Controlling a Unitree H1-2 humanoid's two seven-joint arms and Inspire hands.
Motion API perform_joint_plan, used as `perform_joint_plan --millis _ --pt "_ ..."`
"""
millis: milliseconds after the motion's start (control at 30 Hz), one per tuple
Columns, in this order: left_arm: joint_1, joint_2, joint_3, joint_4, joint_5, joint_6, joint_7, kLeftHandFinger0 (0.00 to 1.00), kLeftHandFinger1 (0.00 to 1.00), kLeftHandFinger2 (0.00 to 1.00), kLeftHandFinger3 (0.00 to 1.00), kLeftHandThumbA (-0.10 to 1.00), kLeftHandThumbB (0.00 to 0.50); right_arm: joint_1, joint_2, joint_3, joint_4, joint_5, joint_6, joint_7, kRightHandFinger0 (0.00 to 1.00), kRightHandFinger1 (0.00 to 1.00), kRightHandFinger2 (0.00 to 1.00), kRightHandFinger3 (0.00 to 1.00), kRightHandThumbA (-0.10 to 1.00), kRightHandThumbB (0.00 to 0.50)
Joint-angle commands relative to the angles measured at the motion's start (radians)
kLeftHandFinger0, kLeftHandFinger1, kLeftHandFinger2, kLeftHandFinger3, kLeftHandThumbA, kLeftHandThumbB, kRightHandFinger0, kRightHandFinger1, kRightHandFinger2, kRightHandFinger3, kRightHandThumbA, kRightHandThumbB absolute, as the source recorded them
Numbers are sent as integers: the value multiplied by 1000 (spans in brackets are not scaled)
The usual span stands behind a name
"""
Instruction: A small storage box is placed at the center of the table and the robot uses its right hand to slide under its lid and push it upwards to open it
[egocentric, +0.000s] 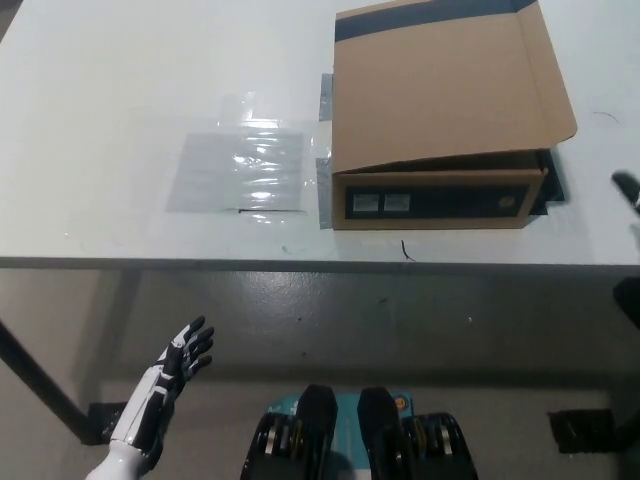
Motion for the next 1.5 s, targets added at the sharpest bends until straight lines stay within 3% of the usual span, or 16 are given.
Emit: perform_joint_plan --millis 0,167,333,500,867,1000,1167,1467 --pt "-4 9 -1 -25 -1 -29 -10 1000 1000 1000 1000 1000 310 -95 17 -41 54 157 58 6 1000 1000 1000 1000 1000 286" --pt "-3 5 0 -29 -1 -24 -8 1000 1000 1000 1000 1000 315 -158 31 -61 150 203 77 38 1000 1000 1000 1000 1000 267" --pt "-8 8 -2 -27 -1 -24 -11 1000 1000 1000 1000 1000 312 -212 56 -80 223 214 94 16 1000 1000 1000 1000 1000 289" --pt "-5 10 -2 -30 2 -23 -14 1000 1000 1000 1000 1000 322 -243 81 -94 263 241 110 29 1000 1000 1000 1000 1000 274" --pt "-5 8 0 -27 -3 -31 -14 1000 1000 1000 1000 1000 313 -267 102 -85 322 227 113 47 1000 1000 1000 1000 1000 291" --pt "-2 8 -1 -33 2 -22 -12 1000 1000 1000 1000 1000 340 -272 117 -85 330 224 121 32 1000 1000 1000 1000 1000 281" --pt "-2 11 -1 -33 1 -26 -15 1000 1000 1000 1000 1000 321 -283 115 -82 374 208 107 50 1000 1000 1000 1000 1000 282" --pt "-4 13 -2 -31 1 -26 -19 1000 1000 1000 1000 1000 330 -296 78 -92 432 151 29 61 1000 1000 1000 1000 1000 310"
